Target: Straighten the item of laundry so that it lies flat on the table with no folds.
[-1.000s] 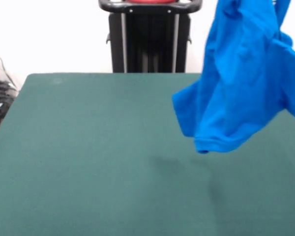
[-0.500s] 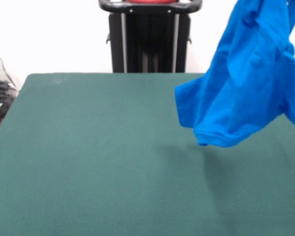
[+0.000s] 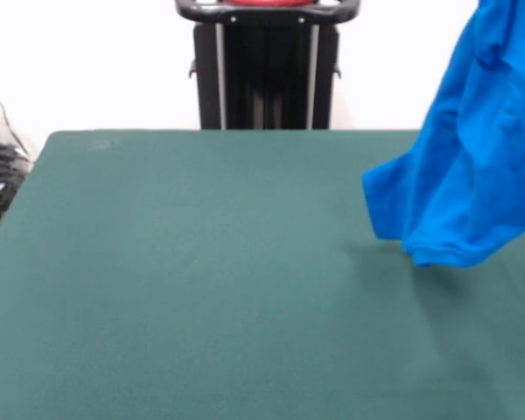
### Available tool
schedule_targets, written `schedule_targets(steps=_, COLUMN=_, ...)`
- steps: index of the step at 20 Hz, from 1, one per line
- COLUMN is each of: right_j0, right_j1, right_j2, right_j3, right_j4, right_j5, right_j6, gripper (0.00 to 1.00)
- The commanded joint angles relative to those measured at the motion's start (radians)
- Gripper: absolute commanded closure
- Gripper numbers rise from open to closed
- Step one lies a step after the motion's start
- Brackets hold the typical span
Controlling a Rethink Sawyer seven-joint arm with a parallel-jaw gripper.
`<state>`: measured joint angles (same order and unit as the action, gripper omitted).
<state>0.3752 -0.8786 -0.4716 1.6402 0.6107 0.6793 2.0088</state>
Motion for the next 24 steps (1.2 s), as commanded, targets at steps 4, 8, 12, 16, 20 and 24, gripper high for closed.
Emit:
schedule_targets(steps=4, right_j0=0.09, right_j1=0.047, right_j2=0.066, right_j3=0.169, right_j4=0.043, right_j5=-0.046, right_j6=0.393, gripper=1.0)
schedule_targets(steps=8, right_j0=0.112, right_j1=0.045, right_j2=0.065, right_j3=0.173, right_j4=0.04, right_j5=-0.049, right_j6=0.43, gripper=1.0)
schedule_targets(steps=12, right_j0=0.12, right_j1=0.03, right_j2=0.093, right_j3=0.192, right_j4=0.07, right_j5=-0.044, right_j6=0.459, gripper=1.0)
schedule_targets(steps=16, right_j0=0.136, right_j1=0.033, right_j2=0.112, right_j3=0.206, right_j4=0.093, right_j5=-0.057, right_j6=0.491, gripper=1.0)
schedule_targets(steps=20, right_j0=0.154, right_j1=0.038, right_j2=0.128, right_j3=0.218, right_j4=0.113, right_j5=-0.079, right_j6=0.51, gripper=1.0)
schedule_targets(steps=24, right_j0=0.187, right_j1=0.048, right_j2=0.109, right_j3=0.199, right_j4=0.108, right_j5=-0.06, right_j6=0.56, gripper=1.0)
